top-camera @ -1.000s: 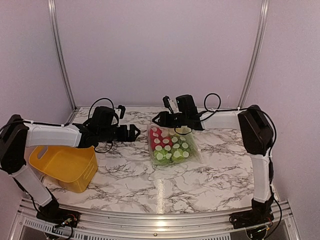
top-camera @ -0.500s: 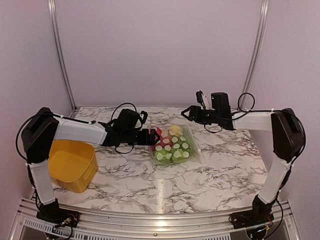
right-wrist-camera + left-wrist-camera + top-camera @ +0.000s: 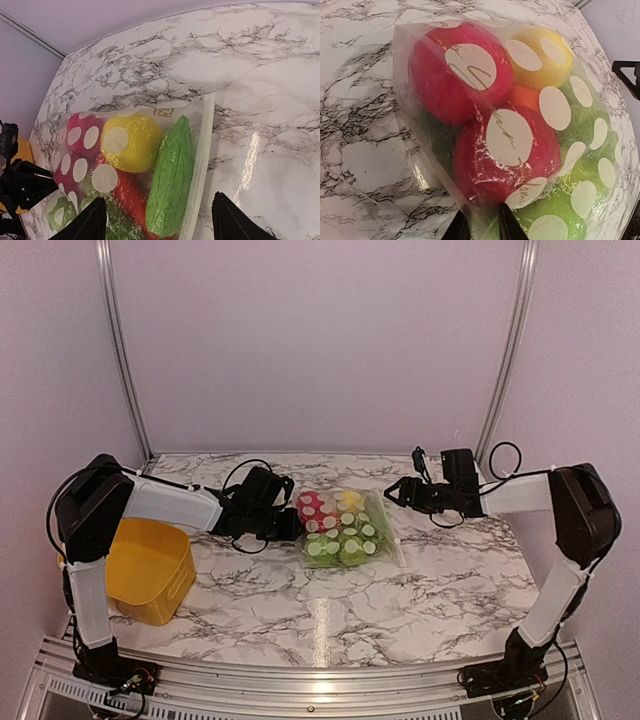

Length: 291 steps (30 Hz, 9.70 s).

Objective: Open the zip-top bag and remove the fake food

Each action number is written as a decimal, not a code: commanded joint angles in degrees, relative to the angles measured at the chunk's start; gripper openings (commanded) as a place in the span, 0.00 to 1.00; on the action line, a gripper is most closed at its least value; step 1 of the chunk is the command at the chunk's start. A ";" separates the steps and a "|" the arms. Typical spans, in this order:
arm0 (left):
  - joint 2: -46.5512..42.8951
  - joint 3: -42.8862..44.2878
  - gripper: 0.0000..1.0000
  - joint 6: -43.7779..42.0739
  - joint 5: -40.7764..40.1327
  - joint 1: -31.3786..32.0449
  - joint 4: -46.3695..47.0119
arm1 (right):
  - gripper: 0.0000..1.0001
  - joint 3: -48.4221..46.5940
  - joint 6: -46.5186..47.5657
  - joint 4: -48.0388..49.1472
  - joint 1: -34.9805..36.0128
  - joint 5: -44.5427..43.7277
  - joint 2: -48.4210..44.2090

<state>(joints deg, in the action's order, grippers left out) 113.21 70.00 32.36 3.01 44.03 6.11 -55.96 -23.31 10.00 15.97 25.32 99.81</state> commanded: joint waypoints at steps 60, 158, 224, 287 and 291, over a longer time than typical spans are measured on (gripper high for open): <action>-10.12 -5.27 0.70 -7.08 -4.40 -5.36 -0.71 | 0.00 9.77 -27.56 31.71 4.74 16.82 -5.79; -43.43 -37.20 0.00 -38.02 19.82 -4.13 38.11 | 0.29 -27.19 53.55 -31.49 24.90 2.12 -3.70; -39.31 -38.75 0.00 -36.03 19.74 -7.63 46.05 | 0.07 -33.33 53.43 -37.24 31.18 -0.85 -1.36; -34.66 -36.64 0.00 -40.25 38.31 -13.22 48.78 | 0.34 -35.24 45.05 -45.73 30.85 -6.13 -6.48; -34.79 -36.51 0.00 -41.12 38.05 -12.88 47.77 | 0.32 -38.12 44.01 -46.09 30.99 -8.69 -3.42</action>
<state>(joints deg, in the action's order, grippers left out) 79.68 31.90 -6.96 40.51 30.55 56.14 -89.97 21.19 -32.84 46.48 20.91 94.39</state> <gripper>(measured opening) 0.009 0.329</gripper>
